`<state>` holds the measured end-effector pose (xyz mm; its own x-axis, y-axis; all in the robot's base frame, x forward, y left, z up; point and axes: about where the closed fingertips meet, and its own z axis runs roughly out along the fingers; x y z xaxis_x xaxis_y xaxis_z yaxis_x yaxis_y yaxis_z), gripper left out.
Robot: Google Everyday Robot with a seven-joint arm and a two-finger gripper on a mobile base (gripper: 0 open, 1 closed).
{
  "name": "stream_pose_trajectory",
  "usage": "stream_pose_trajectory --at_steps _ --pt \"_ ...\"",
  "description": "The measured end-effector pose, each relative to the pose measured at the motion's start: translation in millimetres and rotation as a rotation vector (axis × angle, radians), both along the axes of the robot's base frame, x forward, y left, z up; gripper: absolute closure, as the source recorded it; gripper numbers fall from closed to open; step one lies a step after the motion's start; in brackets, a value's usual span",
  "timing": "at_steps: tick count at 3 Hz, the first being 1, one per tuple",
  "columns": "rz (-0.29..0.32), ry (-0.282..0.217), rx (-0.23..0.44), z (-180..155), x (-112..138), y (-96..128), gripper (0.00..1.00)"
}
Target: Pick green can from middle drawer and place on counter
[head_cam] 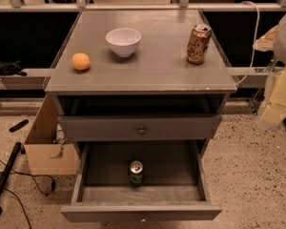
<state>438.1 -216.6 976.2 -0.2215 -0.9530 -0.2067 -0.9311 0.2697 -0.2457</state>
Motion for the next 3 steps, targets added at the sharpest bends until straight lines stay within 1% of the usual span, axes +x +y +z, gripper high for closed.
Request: stream_pose_trajectory --at_steps 1,2,3 --pt "0.000 0.000 0.000 0 0 0 0.00" --pt "0.012 -0.023 0.031 0 -2 2 0.00" --pt "0.025 -0.025 0.124 -30 -3 0 0.00"
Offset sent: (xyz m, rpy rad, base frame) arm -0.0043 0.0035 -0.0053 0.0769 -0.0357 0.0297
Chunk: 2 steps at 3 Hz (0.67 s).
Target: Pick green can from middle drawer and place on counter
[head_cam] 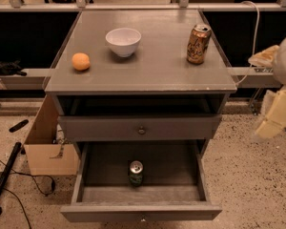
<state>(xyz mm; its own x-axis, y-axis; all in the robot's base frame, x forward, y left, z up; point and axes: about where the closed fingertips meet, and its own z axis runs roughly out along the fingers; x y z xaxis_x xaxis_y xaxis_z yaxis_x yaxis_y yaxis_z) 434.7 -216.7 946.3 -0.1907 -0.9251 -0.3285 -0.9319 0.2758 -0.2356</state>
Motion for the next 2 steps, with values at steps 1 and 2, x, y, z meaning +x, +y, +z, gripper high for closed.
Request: stream_pose_trajectory --at_steps 1,2 --pt "0.005 -0.027 0.192 -42 6 18 0.00" --pt "0.022 -0.018 0.347 -84 17 50 0.00"
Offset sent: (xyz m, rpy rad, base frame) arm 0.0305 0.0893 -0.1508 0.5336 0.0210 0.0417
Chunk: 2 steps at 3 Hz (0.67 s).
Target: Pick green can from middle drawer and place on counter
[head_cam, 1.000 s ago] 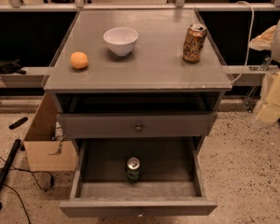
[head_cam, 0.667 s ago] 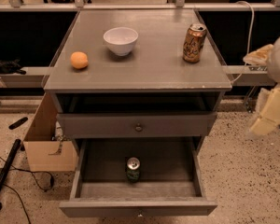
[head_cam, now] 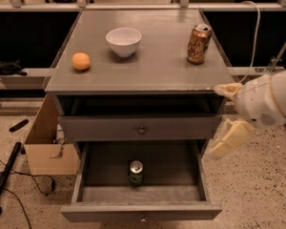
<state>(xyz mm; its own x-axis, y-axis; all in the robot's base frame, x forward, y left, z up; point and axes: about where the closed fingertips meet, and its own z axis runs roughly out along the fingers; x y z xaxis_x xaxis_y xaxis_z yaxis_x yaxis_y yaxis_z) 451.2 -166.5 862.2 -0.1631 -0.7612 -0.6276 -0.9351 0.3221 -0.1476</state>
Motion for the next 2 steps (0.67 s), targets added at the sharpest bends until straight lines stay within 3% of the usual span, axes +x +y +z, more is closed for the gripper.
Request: stream_pose_trajectory --at_steps 1,2 --pt "0.026 0.043 0.078 -49 7 28 0.00" --pt "0.037 0.113 0.107 -100 14 42 0.00"
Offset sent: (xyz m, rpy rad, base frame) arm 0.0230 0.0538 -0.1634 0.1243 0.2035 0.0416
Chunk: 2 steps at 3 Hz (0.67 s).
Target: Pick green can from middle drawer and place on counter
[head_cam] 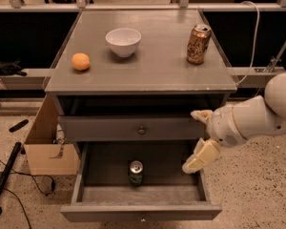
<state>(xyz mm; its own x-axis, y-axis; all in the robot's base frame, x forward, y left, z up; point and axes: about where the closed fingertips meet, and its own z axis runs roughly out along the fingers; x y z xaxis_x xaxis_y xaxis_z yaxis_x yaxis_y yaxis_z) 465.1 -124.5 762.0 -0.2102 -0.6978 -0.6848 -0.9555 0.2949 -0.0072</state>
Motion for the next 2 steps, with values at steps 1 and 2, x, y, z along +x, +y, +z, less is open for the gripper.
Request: stream_pose_trajectory --at_steps 1,2 --pt "0.000 0.000 0.000 0 0 0 0.00" --pt "-0.002 0.023 0.044 -11 -1 5 0.00"
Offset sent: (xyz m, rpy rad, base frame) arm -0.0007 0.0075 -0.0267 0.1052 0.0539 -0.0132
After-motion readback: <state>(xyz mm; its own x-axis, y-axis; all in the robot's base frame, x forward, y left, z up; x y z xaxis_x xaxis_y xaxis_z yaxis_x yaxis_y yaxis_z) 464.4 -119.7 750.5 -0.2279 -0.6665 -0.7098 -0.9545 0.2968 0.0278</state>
